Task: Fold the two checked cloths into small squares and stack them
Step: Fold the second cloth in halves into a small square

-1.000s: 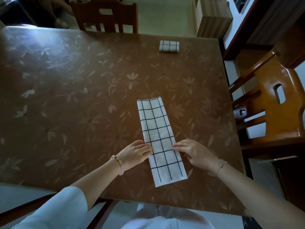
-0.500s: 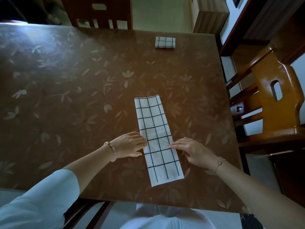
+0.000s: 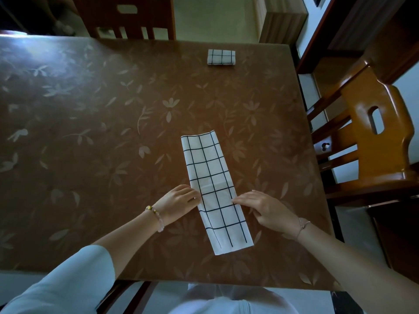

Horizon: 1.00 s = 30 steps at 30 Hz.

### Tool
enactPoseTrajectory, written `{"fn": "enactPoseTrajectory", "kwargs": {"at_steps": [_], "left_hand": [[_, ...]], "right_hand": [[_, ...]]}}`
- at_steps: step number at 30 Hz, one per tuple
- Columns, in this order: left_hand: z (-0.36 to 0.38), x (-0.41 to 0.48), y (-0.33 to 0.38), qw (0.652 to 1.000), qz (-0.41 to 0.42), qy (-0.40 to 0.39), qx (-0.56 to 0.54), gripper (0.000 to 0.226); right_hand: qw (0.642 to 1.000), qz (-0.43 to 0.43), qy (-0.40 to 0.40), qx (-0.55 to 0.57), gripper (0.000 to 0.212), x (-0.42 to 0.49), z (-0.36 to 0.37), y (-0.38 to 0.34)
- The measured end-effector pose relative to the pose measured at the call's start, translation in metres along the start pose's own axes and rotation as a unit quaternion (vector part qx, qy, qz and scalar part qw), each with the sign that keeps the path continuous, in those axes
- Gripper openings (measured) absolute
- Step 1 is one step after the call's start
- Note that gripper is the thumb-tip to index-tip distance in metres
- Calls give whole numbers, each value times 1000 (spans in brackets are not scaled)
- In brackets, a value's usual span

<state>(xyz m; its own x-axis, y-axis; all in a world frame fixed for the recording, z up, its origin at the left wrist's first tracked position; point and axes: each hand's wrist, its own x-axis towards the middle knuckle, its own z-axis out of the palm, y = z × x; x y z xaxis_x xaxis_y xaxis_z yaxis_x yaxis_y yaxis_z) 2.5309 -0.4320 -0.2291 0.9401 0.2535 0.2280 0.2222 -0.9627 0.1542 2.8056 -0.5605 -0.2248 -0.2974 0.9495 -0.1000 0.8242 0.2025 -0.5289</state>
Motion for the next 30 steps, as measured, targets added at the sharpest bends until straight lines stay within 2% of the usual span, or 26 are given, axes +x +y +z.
{"fn": "enactPoseTrajectory", "kwargs": {"at_steps": [4,10,14,16,18,24,30], "left_hand": [[3,-17,16,998,-51,32,-15,25],[11,-36,40,987,-135,66,-54,17],[4,-40,49,958,-245,51,-138,22],[-1,-41,49,934,-294,38,-198,17],[-4,-40,48,923,-311,30,-225,15],[-14,-33,48,895,-353,20,-272,17],[-19,-32,60,861,-403,12,-309,15]], "right_hand": [[999,27,45,6,68,-16,3,-3],[999,-22,1,-48,71,-32,14,-11],[997,-50,-22,-62,70,-35,23,-20],[997,-46,-16,-59,68,-33,27,-22],[997,-47,-4,-64,66,-30,30,-23],[995,-26,79,-48,49,-17,33,-29],[985,65,135,89,18,-4,24,-40]]}}
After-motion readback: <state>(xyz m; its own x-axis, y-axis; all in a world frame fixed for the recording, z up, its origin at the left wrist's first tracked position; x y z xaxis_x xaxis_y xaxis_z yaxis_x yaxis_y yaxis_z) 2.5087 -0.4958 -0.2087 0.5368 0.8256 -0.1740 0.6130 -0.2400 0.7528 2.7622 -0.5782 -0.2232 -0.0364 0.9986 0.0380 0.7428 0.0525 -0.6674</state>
